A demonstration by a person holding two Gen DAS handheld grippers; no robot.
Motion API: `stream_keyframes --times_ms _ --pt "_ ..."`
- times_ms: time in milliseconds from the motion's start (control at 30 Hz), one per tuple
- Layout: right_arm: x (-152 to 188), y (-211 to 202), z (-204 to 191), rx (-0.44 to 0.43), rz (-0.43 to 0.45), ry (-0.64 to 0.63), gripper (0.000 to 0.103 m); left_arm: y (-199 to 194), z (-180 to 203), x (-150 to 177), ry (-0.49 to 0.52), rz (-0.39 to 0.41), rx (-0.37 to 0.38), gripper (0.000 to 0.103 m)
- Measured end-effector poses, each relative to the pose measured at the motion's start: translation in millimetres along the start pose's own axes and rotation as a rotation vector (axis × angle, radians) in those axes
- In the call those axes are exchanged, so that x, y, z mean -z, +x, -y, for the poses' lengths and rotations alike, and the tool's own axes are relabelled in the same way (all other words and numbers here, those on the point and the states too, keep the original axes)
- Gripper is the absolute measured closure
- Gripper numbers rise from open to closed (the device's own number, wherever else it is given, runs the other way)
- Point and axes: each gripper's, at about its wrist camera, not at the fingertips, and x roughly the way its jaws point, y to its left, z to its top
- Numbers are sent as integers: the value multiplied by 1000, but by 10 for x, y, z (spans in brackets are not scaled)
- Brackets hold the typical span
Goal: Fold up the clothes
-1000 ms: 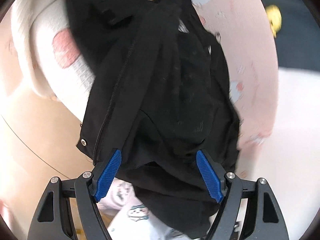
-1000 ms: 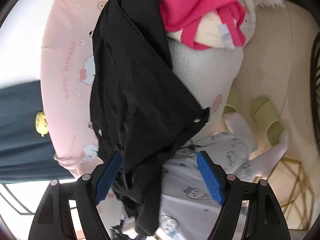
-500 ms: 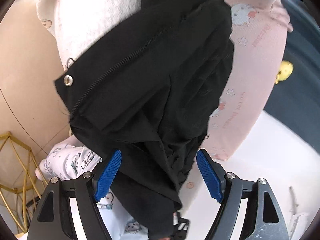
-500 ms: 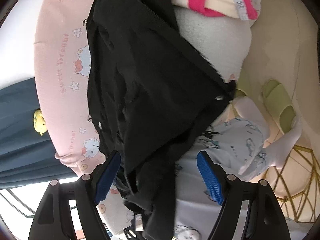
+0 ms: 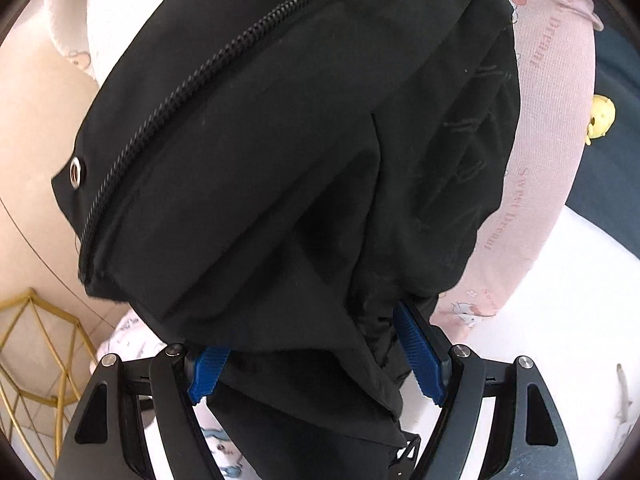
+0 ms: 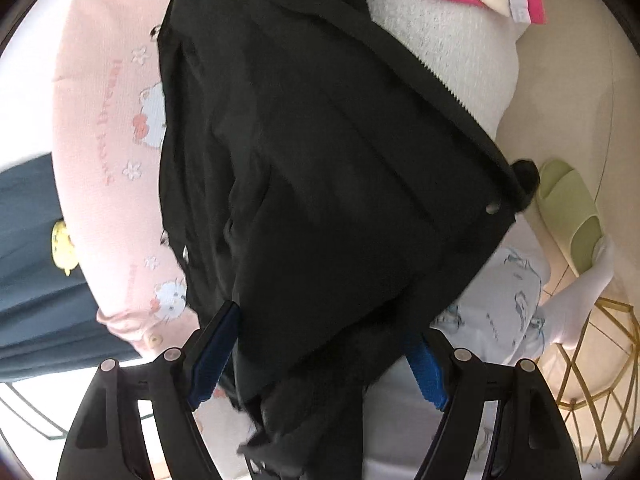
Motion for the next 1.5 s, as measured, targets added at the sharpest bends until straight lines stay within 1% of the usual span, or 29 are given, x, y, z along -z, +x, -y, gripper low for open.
stream_keyframes --times_ms 33,100,133,167,200,233,267,300,333,367,400,433,467,500,533,633,700,733,833,900,933,1067,1133,1200,1267,1333,1367,1500 --pt "-13 14 -4 0 7 5 25 -3 3 4 8 13 -12 26" --pt "-2 16 -73 34 37 -29 25 -8 10 11 25 39 -36 26" --pt "4 17 -109 52 53 -46 28 -13 20 15 37 54 -52 26" --pt "32 20 -177 102 67 -98 37 -24 42 23 57 72 -76 26" --pt "61 22 -246 152 81 -150 41 -33 64 35 79 90 -100 26" --pt "96 22 -323 205 98 -219 48 -42 86 48 100 108 -123 27" --pt "115 28 -372 243 104 -261 55 -48 101 63 118 123 -147 31" --pt "133 43 -424 283 108 -315 59 -45 100 83 128 134 -171 49" --pt "151 58 -476 323 112 -369 65 -43 99 103 138 145 -195 55" --pt "193 77 -557 366 121 -440 72 -44 99 124 149 156 -211 56" --pt "237 95 -639 409 129 -511 76 -53 107 153 163 165 -214 65" --pt "332 106 -755 464 155 -601 83 -68 130 188 180 176 -226 70" --pt "428 118 -870 520 180 -691 87 -83 154 224 197 187 -238 72" --pt "547 126 -992 593 215 -783 88 -99 185 259 214 194 -250 76" --pt "621 129 -1057 633 233 -831 89 -118 230 293 230 197 -263 79" --pt "856 17 -1263 691 301 -950 91 -228 363 389 277 206 -287 84" --pt "935 -144 -1331 694 325 -971 91 -345 448 449 308 215 -289 86" --pt "951 -250 -1337 691 332 -961 91 -404 491 479 323 219 -290 86" --pt "967 -393 -1337 684 345 -926 91 -580 619 569 369 232 -293 88" --pt "994 -547 -1305 692 360 -916 91 -697 705 629 400 241 -295 90" --pt "1022 -593 -1290 710 365 -922 92 -756 747 659 415 245 -296 90" --pt "995 -828 -1080 714 373 -900 93 -867 733 642 444 266 -317 91" --pt "955 -838 -917 700 350 -861 93 -879 747 598 455 264 -332 91" --pt "887 -858 -889 676 340 -834 93 -941 696 636 437 265 -304 91" --pt "863 -895 -899 656 347 -841 93 -1016 665 672 424 268 -266 91" --pt "848 -944 -895 620 342 -838 93 -1179 634 651 419 275 -239 91" --pt "834 -970 -883 597 333 -821 93 -1206 630 655 420 272 -228 91" --pt "786 -1012 -835 573 313 -790 92 -1262 648 680 421 250 -210 91"
